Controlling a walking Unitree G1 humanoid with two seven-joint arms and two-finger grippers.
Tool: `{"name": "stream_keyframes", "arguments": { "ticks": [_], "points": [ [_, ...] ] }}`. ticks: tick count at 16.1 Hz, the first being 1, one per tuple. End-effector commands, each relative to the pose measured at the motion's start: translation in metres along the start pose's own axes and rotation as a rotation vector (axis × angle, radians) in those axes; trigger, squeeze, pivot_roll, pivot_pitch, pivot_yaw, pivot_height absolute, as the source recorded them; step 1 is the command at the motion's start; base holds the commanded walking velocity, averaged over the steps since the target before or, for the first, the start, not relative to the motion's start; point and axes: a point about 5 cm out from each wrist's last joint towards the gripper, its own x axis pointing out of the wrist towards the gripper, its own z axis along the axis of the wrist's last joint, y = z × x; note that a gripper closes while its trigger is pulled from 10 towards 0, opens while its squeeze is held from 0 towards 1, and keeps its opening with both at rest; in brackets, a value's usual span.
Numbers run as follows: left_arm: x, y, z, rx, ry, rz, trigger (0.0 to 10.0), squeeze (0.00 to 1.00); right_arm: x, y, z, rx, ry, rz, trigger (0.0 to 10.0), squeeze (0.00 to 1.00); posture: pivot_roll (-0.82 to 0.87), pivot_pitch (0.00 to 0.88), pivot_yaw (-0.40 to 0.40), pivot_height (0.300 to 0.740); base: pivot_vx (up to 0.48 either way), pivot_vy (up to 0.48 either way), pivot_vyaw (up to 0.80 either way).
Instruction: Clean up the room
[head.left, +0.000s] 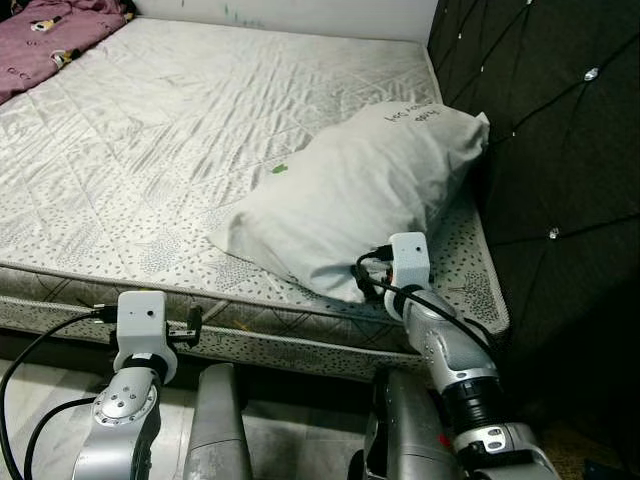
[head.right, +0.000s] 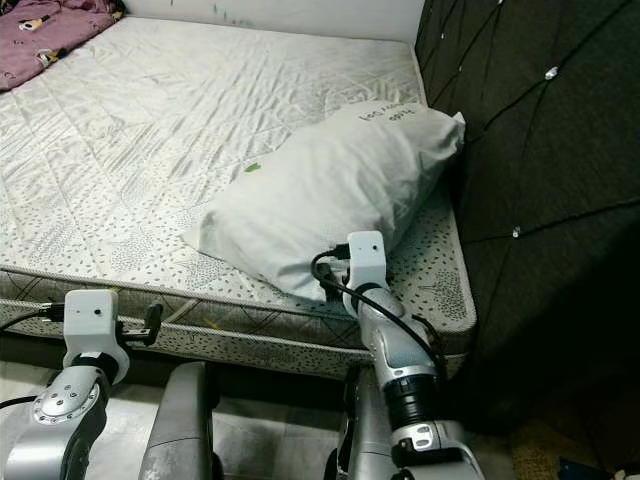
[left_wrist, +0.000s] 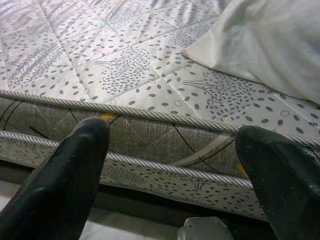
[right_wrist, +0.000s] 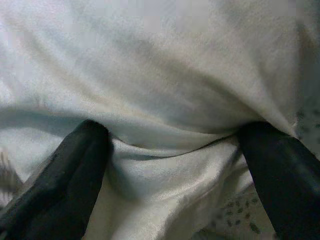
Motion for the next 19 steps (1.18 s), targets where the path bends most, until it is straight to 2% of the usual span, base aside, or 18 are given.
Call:
{"name": "stream_keyframes", "arguments": {
  "ticks": [1,2,3,4,6,12,16,19],
  "points": [
    [0.001,-0.001,0.000,0.003,0.010,-0.006,10.0,0.00,-0.003,-0.004,-0.006,-0.022,0.038,-0.005,10.0,0.00,0.13,0.000,-0.028,0.540,0.000,0.000,0.00],
    [0.001,-0.002,0.000,0.004,0.013,-0.010,10.0,0.00,-0.002,0.008,-0.018,-0.011,0.077,0.051,10.0,0.00,0.13,0.000,-0.028,0.540,0.000,0.000,0.00],
    [0.001,-0.002,0.000,0.005,0.013,-0.012,10.0,0.00,-0.003,0.013,-0.017,0.004,0.070,0.073,6.6,0.00,0.13,0.000,-0.026,0.540,0.000,0.000,0.00],
    [0.001,-0.002,0.000,0.006,0.012,-0.013,10.0,0.00,-0.003,0.020,-0.014,0.020,0.053,0.087,0.0,0.00,0.13,0.000,-0.026,0.540,0.000,0.000,0.00],
    [0.001,-0.002,0.000,0.007,0.012,-0.014,10.0,0.00,0.000,0.023,-0.011,0.020,0.046,0.081,0.0,0.00,0.13,0.000,-0.026,0.540,0.000,0.000,0.00],
    [0.002,-0.003,0.000,-0.001,0.012,-0.009,10.0,0.00,0.005,0.017,-0.005,0.060,0.034,0.045,0.0,0.00,0.14,0.000,-0.033,0.540,0.000,0.000,0.00],
    [0.005,-0.003,0.000,0.002,0.009,-0.010,10.0,0.00,0.007,0.018,-0.006,0.123,0.018,0.024,0.0,0.00,0.14,0.000,-0.025,0.540,0.000,0.000,0.00],
    [0.007,-0.008,0.001,0.000,0.004,-0.018,10.0,0.00,0.009,0.005,-0.003,0.137,-0.002,-0.012,0.0,0.00,0.13,0.000,-0.024,0.540,0.000,0.000,0.00]
  ]
}}
